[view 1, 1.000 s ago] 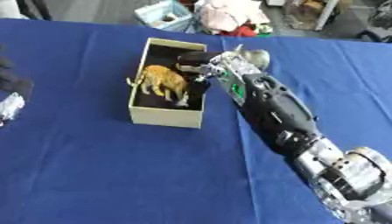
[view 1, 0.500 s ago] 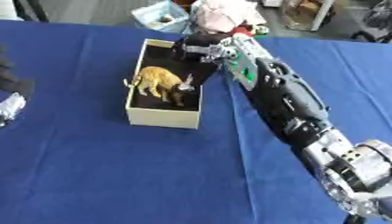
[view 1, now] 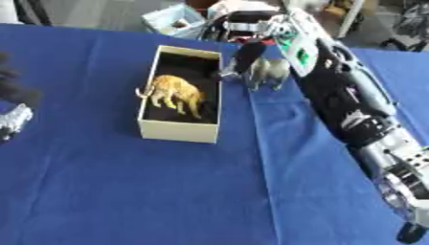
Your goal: Pick up objects on the table and place them in the box.
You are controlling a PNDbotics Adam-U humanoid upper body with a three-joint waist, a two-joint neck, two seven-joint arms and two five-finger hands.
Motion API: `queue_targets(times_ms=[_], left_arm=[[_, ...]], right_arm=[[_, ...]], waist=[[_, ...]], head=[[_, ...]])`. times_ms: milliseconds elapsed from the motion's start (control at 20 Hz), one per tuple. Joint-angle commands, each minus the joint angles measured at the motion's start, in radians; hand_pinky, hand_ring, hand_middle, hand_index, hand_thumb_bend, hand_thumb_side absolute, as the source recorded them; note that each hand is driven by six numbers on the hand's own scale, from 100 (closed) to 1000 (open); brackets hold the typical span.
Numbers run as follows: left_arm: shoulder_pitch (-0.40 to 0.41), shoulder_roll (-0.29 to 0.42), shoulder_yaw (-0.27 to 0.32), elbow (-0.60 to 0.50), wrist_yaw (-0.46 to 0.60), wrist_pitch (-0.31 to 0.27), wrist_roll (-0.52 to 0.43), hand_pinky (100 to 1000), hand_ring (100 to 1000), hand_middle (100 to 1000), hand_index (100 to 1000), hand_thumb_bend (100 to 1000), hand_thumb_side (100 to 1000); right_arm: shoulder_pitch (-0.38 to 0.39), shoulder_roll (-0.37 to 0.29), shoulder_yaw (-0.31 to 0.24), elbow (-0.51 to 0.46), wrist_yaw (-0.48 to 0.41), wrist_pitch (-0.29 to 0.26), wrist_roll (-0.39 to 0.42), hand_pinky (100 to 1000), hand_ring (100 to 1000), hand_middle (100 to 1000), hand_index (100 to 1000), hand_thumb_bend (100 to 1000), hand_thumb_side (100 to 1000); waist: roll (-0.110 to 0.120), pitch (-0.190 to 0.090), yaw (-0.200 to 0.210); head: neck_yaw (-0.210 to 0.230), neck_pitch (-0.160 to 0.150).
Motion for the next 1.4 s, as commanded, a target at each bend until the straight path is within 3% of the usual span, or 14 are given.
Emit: queue_targets(times_ms=[50, 300, 500, 1050, 1100, 1150, 1400], left_arm=[[-0.010, 0.025, 0.012, -0.013, 0.002, -0.001, 0.003, 536, 577, 592, 799, 407, 209], [-0.015, 0.025, 0.013, -0.015, 0.001, -0.001, 0.003, 536, 576, 591, 799, 411, 210], [-0.019, 0.025, 0.013, -0.021, 0.000, -0.001, 0.004, 537, 576, 591, 799, 412, 210], [-0.020, 0.025, 0.016, -0.025, -0.003, 0.000, 0.005, 537, 576, 591, 800, 412, 210], [-0.020, 0.025, 0.016, -0.025, -0.003, 0.000, 0.005, 537, 576, 591, 799, 413, 209], [-0.020, 0.025, 0.016, -0.025, -0.004, 0.000, 0.005, 537, 576, 591, 799, 412, 210], [-0.020, 0.025, 0.017, -0.025, -0.004, 0.000, 0.005, 538, 577, 592, 800, 410, 210]], right_arm=[[-0.009, -0.046, -0.045, -0.001, 0.076, 0.038, -0.082, 820, 843, 877, 926, 528, 400], [0.005, -0.062, -0.104, 0.054, 0.124, 0.086, -0.165, 811, 833, 864, 918, 508, 399], [0.015, -0.073, -0.137, 0.094, 0.105, 0.118, -0.200, 800, 823, 854, 912, 490, 399], [0.032, -0.095, -0.183, 0.170, 0.076, 0.191, -0.251, 785, 807, 832, 890, 466, 394], [0.034, -0.098, -0.186, 0.177, 0.074, 0.197, -0.254, 785, 808, 832, 891, 444, 350], [0.035, -0.099, -0.188, 0.183, 0.073, 0.202, -0.257, 785, 808, 832, 891, 465, 393], [0.045, -0.113, -0.198, 0.210, 0.069, 0.222, -0.269, 783, 805, 826, 886, 462, 383]], waist=[[0.005, -0.014, 0.005], [0.000, -0.003, 0.025], [-0.002, 0.008, 0.039], [0.000, 0.032, 0.049], [0.001, 0.033, 0.049], [0.001, 0.034, 0.048], [0.002, 0.036, 0.044]], head=[[-0.002, -0.016], [-0.005, -0.024], [-0.002, -0.031], [-0.003, -0.028], [-0.003, -0.028], [-0.003, -0.027], [-0.002, -0.025]])
